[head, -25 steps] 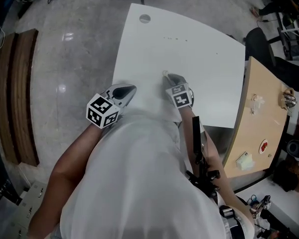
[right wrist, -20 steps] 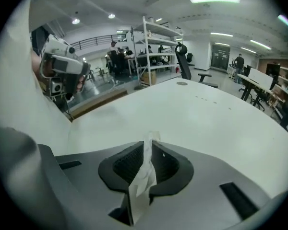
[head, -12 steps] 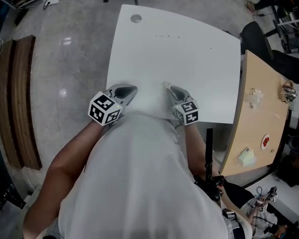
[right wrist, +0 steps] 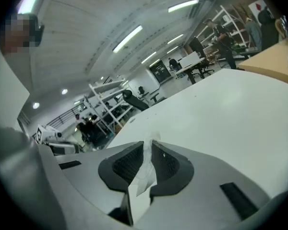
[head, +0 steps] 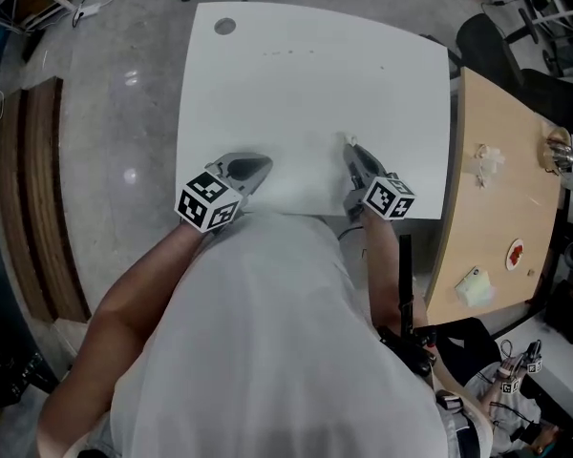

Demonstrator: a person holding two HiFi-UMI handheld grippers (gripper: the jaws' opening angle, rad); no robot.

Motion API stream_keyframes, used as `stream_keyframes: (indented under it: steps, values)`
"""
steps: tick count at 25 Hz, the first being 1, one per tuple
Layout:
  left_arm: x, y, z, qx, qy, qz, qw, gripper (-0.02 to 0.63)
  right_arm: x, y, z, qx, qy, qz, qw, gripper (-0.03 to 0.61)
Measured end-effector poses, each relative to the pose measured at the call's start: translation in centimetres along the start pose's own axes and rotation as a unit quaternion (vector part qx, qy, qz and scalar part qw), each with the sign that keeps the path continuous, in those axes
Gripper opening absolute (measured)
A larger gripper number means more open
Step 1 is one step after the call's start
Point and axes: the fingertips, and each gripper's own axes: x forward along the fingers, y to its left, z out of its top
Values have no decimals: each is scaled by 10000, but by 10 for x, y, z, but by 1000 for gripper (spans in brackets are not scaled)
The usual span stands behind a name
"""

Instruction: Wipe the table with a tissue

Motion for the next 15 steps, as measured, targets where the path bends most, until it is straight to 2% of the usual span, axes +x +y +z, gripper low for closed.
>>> stream_keyframes:
  steps: [3, 6, 15]
  values:
    - [18, -12, 1, -21, 82, 7, 10000, 8, -9, -22, 16, 426, -197, 176, 9987, 55]
    - [39, -22, 2, -77, 108, 47, 9999, 6, -18, -54, 28, 504, -201, 141, 9984, 55]
    - [69, -29, 13, -274, 125, 367, 9989, 8, -15, -131, 55, 25, 155, -381, 9992, 55]
